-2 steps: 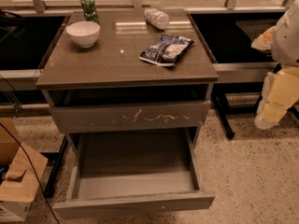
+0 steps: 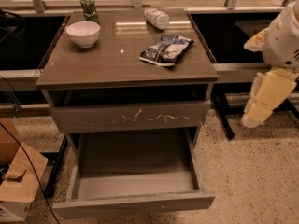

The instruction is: Place blue chip bag into middle drawer

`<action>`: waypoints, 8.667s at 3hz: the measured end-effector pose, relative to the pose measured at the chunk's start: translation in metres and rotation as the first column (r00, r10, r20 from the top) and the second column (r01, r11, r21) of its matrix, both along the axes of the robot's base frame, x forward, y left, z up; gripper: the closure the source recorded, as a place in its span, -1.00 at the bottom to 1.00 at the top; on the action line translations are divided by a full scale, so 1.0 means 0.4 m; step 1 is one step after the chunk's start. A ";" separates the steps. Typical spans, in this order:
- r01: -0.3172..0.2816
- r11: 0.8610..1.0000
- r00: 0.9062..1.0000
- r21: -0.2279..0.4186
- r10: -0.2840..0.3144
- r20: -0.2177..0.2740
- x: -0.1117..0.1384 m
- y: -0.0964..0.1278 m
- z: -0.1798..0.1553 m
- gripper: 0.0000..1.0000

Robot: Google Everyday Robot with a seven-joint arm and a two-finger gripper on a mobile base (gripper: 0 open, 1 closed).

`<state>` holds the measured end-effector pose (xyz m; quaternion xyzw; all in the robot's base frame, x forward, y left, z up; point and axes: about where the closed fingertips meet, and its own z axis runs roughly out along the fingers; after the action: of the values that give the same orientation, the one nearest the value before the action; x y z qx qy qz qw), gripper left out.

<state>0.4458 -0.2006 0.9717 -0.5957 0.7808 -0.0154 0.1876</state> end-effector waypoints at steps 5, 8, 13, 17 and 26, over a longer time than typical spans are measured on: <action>0.102 0.928 0.980 0.357 -0.156 0.123 0.312 0.226 -0.047 -1.00; 0.138 0.889 0.978 0.436 -0.193 0.084 0.571 0.310 -0.119 -1.00; 0.378 0.724 0.902 0.577 -0.428 -0.055 0.855 0.287 -0.323 -0.80; 0.268 0.793 0.953 0.547 -0.302 -0.029 0.831 0.355 -0.278 1.00; -0.220 0.728 0.933 0.650 0.351 -0.077 0.077 0.382 -0.413 1.00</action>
Offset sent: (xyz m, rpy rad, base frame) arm 0.0195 0.0211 -0.0112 0.0915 -0.0246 0.0141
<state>0.4765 -0.0478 0.8067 -0.6099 0.6531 0.3344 0.2993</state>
